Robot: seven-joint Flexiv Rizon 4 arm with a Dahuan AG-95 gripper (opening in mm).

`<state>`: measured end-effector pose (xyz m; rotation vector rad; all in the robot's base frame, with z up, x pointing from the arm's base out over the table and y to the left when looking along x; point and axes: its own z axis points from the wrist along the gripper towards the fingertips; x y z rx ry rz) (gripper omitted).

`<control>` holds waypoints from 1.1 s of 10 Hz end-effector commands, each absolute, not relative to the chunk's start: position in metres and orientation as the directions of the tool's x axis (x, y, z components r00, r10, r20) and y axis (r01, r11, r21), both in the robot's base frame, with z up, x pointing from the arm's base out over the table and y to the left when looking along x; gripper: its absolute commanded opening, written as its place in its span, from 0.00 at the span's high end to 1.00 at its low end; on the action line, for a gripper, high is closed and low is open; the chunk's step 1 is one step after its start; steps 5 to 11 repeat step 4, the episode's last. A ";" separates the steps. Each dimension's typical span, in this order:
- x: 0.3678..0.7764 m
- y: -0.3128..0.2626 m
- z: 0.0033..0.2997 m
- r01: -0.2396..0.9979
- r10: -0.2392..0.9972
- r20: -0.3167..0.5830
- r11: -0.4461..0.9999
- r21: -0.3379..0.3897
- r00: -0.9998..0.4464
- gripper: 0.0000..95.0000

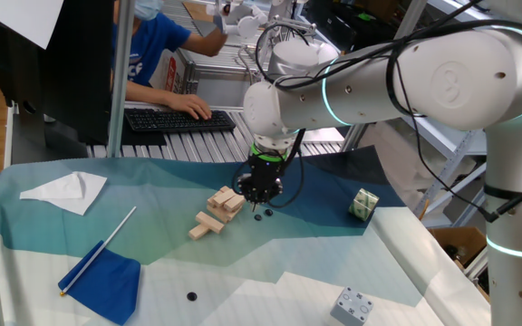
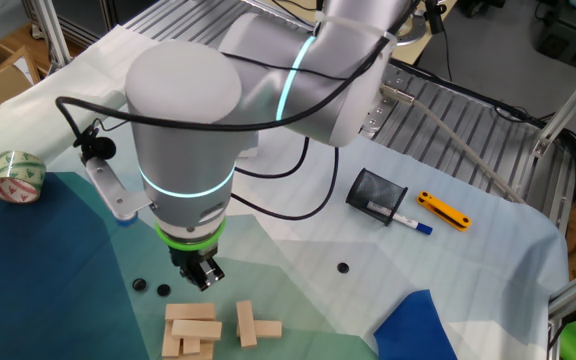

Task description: Play Jenga

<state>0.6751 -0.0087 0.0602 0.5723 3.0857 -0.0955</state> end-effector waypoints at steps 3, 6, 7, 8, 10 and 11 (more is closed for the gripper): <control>0.676 -0.010 0.059 0.366 0.366 -0.006 0.929 -0.062 -0.931 1.00; 0.676 -0.011 0.058 0.366 0.367 -0.005 0.928 -0.062 -0.930 1.00; 0.676 -0.011 0.058 0.366 0.367 -0.005 0.928 -0.062 -0.930 1.00; 0.676 -0.011 0.058 0.366 0.367 -0.005 0.928 -0.062 -0.930 1.00; 0.676 -0.011 0.058 0.366 0.367 -0.005 0.928 -0.062 -0.930 1.00; 0.676 -0.011 0.058 0.366 0.367 -0.005 0.928 -0.062 -0.930 1.00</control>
